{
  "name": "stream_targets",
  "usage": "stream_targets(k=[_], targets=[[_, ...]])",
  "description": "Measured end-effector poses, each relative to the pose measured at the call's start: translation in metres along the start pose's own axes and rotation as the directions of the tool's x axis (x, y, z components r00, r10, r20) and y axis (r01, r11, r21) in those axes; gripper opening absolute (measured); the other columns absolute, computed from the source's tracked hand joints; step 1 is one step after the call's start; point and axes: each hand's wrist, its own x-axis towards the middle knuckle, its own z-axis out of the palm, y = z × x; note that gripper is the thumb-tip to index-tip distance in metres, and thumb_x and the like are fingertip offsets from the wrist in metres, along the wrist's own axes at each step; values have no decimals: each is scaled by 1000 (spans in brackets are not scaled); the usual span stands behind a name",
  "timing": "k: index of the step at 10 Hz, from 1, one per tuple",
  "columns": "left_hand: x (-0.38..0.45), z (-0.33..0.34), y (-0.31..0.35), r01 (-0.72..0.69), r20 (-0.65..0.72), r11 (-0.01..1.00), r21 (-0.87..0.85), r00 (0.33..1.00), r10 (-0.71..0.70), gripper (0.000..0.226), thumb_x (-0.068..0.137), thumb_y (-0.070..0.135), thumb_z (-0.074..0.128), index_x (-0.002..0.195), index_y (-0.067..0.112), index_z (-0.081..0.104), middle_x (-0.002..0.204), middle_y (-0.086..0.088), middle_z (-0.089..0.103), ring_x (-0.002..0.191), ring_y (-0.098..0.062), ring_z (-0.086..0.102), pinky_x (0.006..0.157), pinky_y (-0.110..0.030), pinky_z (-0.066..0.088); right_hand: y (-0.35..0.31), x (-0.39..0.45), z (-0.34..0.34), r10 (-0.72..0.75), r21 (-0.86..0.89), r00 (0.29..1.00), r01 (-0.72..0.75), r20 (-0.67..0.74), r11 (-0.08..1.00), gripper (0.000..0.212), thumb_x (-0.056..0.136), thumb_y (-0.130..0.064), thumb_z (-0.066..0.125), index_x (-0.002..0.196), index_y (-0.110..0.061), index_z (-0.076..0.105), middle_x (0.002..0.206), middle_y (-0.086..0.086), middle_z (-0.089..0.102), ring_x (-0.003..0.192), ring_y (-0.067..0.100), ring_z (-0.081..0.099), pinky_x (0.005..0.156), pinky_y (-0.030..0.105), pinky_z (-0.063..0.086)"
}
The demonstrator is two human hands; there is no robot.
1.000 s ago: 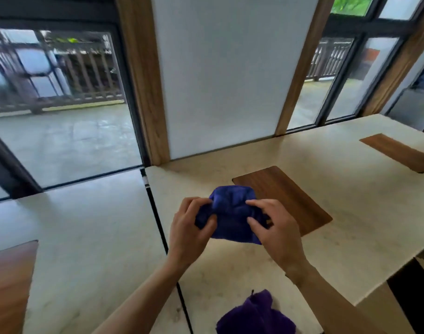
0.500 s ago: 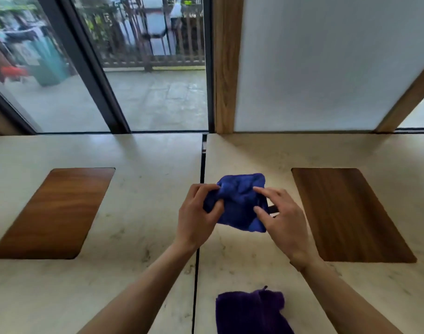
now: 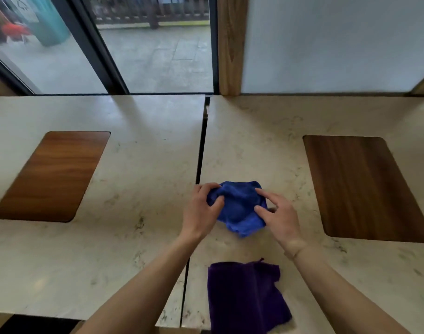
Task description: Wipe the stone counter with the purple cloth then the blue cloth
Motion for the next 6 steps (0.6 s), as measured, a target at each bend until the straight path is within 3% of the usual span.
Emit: stream_targets(k=[1, 2, 3, 4, 5, 6], targets=[[-1, 20, -13, 32, 94, 999, 38, 995, -36, 29, 92, 23, 63, 121, 26, 62, 116, 5, 55, 99, -11, 59, 85, -20, 46, 21, -3, 0, 34, -184, 999, -35, -11, 982, 45, 89, -11, 68, 131, -28, 62, 120, -5, 59, 106, 16, 59, 90, 34, 51], [-3, 40, -26, 25, 207, 981, 190, 976, -65, 33, 95, 28, 58, 128, 25, 59, 127, 2, 51, 102, -17, 59, 84, -27, 48, 41, -8, -2, 92, -428, 996, -77, 14, 900, 46, 94, -20, 61, 139, -27, 54, 132, -3, 52, 108, 18, 57, 81, 29, 47], [-2, 44, -35, -1, 221, 958, 288, 973, -66, 34, 96, 34, 56, 129, 25, 58, 129, 1, 49, 104, -20, 58, 84, -33, 50, 50, -11, 1, 115, -522, 992, -74, 47, 850, 45, 97, -25, 57, 142, -26, 51, 138, -3, 48, 113, 20, 55, 81, 33, 50], [2, 45, -46, -38, 248, 900, 434, 966, -78, 38, 97, 43, 51, 131, 28, 54, 133, 0, 45, 113, -24, 53, 93, -43, 48, 52, -11, 10, 129, -553, 989, -66, 75, 830, 44, 99, -24, 52, 144, -22, 50, 145, 2, 45, 122, 23, 52, 90, 38, 50], [-1, 43, -50, -79, 280, 885, 458, 958, -60, 40, 97, 45, 49, 133, 29, 53, 135, 0, 44, 121, -24, 47, 99, -44, 44, 52, -14, 12, 123, -541, 990, -63, 75, 839, 45, 100, -22, 52, 145, -20, 49, 147, 5, 44, 128, 23, 48, 98, 36, 45], [-6, 28, -48, -90, 123, 954, 286, 991, 56, 35, 95, 40, 56, 127, 27, 61, 132, 3, 50, 121, -20, 48, 96, -43, 48, 40, -20, 7, 48, -517, 998, -63, -42, 853, 47, 97, -28, 57, 143, -24, 51, 144, 2, 49, 126, 23, 48, 99, 38, 45]])
